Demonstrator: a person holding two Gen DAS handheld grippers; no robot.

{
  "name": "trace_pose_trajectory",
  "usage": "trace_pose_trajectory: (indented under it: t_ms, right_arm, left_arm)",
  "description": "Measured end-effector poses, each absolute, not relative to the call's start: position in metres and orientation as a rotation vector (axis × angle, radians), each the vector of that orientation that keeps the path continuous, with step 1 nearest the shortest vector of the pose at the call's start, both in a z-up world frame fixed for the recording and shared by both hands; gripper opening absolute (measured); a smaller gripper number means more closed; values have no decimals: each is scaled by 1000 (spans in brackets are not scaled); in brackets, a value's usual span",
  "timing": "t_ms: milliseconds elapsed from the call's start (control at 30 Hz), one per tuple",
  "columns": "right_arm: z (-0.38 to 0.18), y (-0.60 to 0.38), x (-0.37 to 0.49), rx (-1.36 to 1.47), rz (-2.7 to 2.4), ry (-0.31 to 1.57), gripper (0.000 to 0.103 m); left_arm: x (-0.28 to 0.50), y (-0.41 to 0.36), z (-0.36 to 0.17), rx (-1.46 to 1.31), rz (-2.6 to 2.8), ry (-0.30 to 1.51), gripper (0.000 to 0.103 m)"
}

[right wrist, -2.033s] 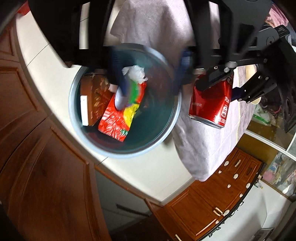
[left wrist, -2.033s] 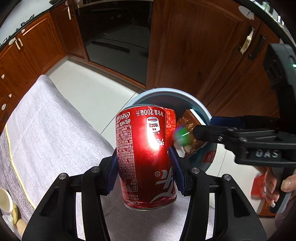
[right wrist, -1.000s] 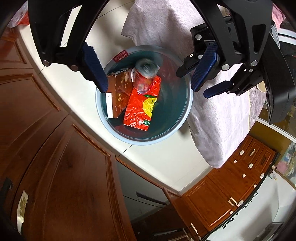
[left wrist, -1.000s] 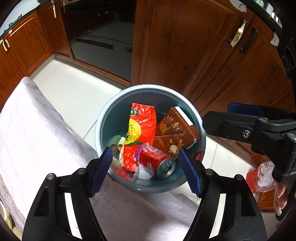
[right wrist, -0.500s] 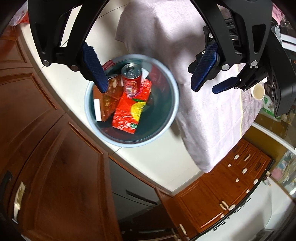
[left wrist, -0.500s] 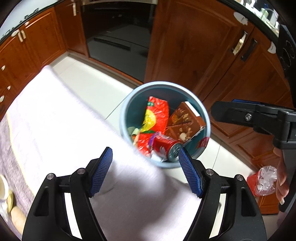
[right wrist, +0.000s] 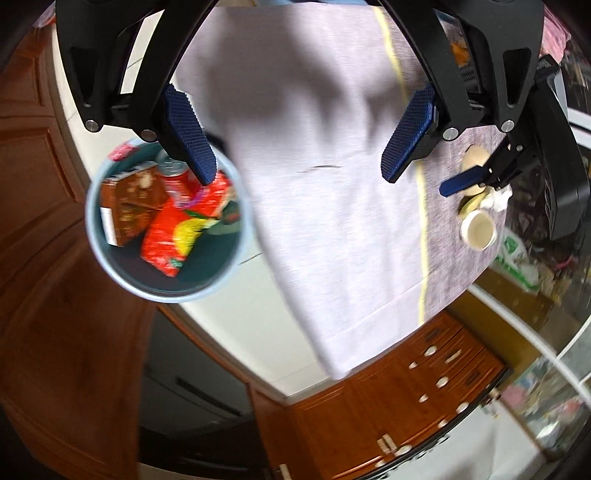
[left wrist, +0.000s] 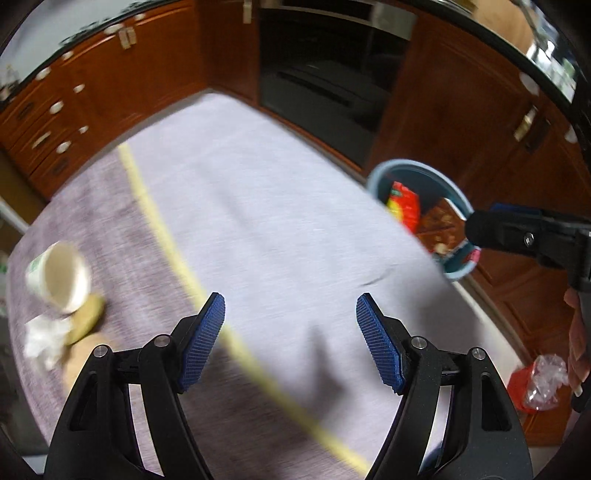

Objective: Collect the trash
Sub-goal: 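Return to the table and grasp the white paper cup with the right tool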

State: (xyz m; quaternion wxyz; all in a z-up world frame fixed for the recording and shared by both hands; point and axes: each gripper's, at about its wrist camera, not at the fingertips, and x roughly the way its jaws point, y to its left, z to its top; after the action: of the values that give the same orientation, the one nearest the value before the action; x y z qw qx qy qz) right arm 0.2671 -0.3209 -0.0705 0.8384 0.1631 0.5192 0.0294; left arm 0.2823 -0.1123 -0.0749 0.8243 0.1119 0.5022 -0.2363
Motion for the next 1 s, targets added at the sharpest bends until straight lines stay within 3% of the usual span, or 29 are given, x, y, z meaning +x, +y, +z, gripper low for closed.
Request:
trace_pose_trajectory:
  t_ms: [267,500,1000]
  right_arm:
    - [-67,-230,299,254,158,1128,87]
    - [-70,-183,329,225,183,1148,87]
    - [-99,-76,393,165,354,1204,87]
  left_arm:
    - [309,-22,-71,158,-405,1061,75]
    - [347,13,-88,105,-392,1110,75]
    - [350,106,-114,74,-348,1149,75]
